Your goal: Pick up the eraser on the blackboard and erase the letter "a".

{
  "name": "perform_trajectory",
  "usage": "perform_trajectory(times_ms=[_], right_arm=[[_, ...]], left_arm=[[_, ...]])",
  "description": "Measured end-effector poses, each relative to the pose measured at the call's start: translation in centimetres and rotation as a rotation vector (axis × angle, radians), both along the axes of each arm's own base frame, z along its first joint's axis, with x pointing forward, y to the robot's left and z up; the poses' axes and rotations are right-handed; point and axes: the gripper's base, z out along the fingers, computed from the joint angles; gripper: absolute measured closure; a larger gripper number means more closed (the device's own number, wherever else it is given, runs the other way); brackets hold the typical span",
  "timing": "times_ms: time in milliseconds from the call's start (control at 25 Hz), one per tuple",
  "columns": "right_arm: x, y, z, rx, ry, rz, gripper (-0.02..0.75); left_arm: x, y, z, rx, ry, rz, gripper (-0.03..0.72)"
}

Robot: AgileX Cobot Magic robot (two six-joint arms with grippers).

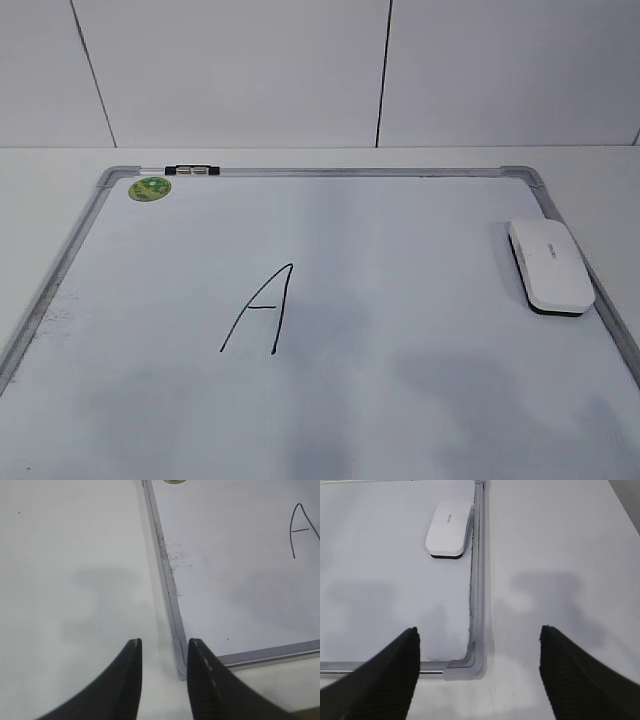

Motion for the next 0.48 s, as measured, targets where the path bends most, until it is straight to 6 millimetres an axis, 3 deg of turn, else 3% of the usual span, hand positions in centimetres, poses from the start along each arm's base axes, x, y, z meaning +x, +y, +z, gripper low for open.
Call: perform_trajectory(times_ms=[480], right_arm=[[0.01, 0.0, 0.02, -0.001, -0.002, 0.001, 0.146]], left_arm=[[0.0, 0.0, 0.0, 0.0, 0.0, 0.0, 0.454]])
